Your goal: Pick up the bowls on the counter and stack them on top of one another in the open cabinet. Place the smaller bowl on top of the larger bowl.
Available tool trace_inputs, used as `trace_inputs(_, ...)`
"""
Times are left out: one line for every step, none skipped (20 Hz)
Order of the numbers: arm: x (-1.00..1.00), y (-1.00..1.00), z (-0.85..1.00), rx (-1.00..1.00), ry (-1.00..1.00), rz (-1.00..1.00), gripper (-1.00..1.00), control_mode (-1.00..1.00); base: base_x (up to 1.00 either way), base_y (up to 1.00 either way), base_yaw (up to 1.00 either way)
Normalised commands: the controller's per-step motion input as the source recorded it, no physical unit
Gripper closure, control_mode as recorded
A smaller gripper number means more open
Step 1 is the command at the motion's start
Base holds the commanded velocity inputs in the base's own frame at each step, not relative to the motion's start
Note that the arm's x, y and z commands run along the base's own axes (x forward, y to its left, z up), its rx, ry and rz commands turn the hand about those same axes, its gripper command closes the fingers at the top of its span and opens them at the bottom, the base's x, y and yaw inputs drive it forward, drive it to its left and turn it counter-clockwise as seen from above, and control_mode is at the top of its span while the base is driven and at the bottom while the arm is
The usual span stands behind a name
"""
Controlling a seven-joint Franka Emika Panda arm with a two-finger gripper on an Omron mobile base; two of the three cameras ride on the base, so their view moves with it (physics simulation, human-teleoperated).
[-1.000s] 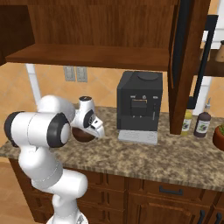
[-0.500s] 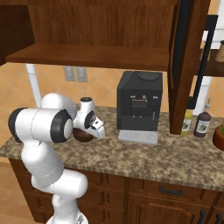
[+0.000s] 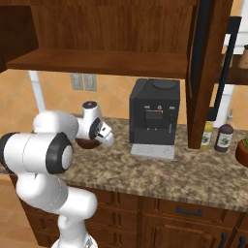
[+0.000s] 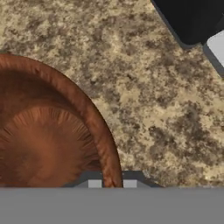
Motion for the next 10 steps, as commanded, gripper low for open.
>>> trace_inputs(0.00,0.54,0.70,0.00,-0.23,0.00,1.00,-1.00,0.00,0.00,0.00)
trace_inputs(0.00,0.72,0.56,0.00,-0.18,0.00,1.00,-1.00,0.00,0.00,0.00)
trace_inputs(0.00,0.86,0.41,0.00,-0.11,0.00,1.00,-1.00,0.00,0.00,0.00)
trace_inputs(0.05,0.99,0.21,0.00,-0.07,0.00,1.00,-1.00,0.00,0.00,0.00)
trace_inputs(0.09,1.00,0.02,0.00,-0.02,0.01,1.00,-1.00,0.00,0.00,0.00)
trace_inputs(0.19,1.00,0.00,0.00,0.00,0.03,1.00,-1.00,0.00,0.00,0.00)
trace_inputs(0.16,1.00,0.00,0.00,0.00,0.03,1.00,-1.00,0.00,0.00,0.00)
trace_inputs(0.16,1.00,0.00,0.00,0.00,0.03,1.00,-1.00,0.00,0.00,0.00)
trace_inputs(0.20,1.00,0.00,0.00,0.00,0.02,1.00,-1.00,0.00,0.00,0.00)
trace_inputs(0.29,1.00,0.14,0.00,0.00,0.00,1.00,-1.00,0.00,0.00,0.00)
